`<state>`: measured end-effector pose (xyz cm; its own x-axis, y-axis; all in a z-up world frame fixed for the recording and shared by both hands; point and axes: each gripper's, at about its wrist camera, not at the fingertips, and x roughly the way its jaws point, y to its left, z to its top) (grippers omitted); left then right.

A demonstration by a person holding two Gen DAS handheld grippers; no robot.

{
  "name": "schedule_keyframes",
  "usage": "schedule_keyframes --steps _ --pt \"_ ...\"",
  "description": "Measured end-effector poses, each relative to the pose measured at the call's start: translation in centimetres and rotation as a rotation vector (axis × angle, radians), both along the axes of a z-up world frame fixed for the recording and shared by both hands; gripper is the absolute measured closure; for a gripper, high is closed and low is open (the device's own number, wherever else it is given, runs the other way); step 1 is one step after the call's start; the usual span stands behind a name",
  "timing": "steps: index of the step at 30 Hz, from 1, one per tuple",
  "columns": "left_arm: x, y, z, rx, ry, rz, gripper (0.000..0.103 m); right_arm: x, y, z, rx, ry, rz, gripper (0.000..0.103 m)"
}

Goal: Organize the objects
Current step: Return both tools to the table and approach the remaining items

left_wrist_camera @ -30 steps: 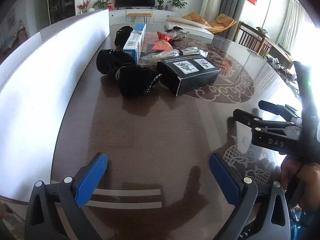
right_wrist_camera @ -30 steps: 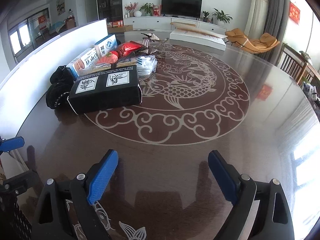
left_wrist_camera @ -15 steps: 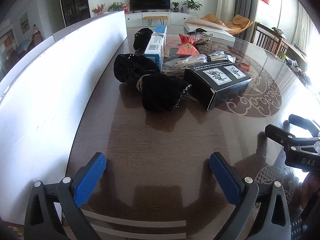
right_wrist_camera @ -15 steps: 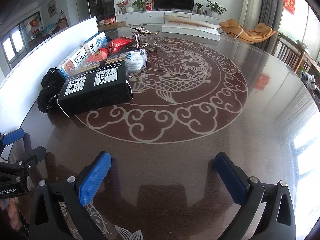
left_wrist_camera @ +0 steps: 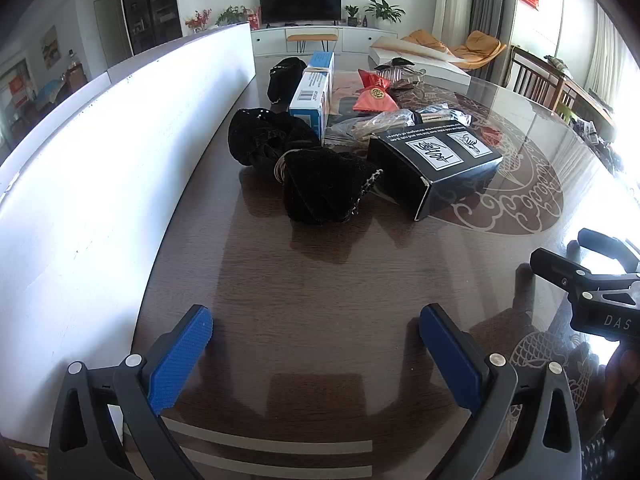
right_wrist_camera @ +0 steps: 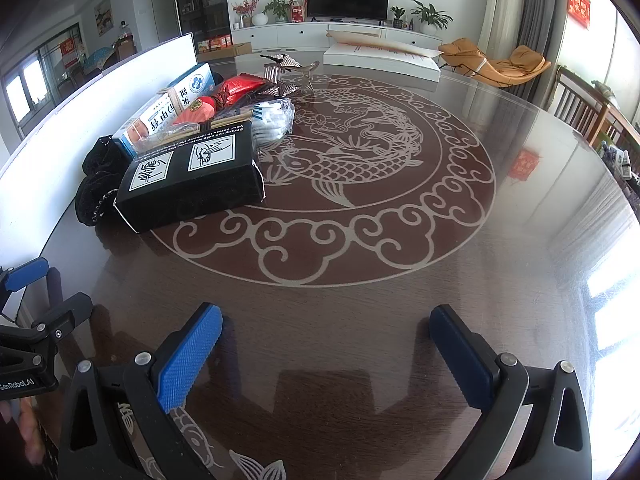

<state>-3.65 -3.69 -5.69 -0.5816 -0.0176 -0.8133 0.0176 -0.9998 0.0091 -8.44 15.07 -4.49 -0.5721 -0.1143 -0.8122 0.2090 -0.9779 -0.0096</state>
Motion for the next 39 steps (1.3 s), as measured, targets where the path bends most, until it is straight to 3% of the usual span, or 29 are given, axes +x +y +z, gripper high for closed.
schedule_keyframes --steps 6,21,39 --pt "-1.0 0.2 0.2 0.002 -0.067 0.021 0.0 0.0 0.0 0.0 0.0 0.0 0.0 0.0" --pt "0.2 0.3 0.0 -0.006 0.01 0.04 0.0 0.0 0.1 0.0 0.0 0.0 0.002 0.0" --pt "0.7 0.4 0.1 -0.004 0.024 0.037 0.0 0.1 0.1 -0.1 0.0 0.001 0.001 0.0"
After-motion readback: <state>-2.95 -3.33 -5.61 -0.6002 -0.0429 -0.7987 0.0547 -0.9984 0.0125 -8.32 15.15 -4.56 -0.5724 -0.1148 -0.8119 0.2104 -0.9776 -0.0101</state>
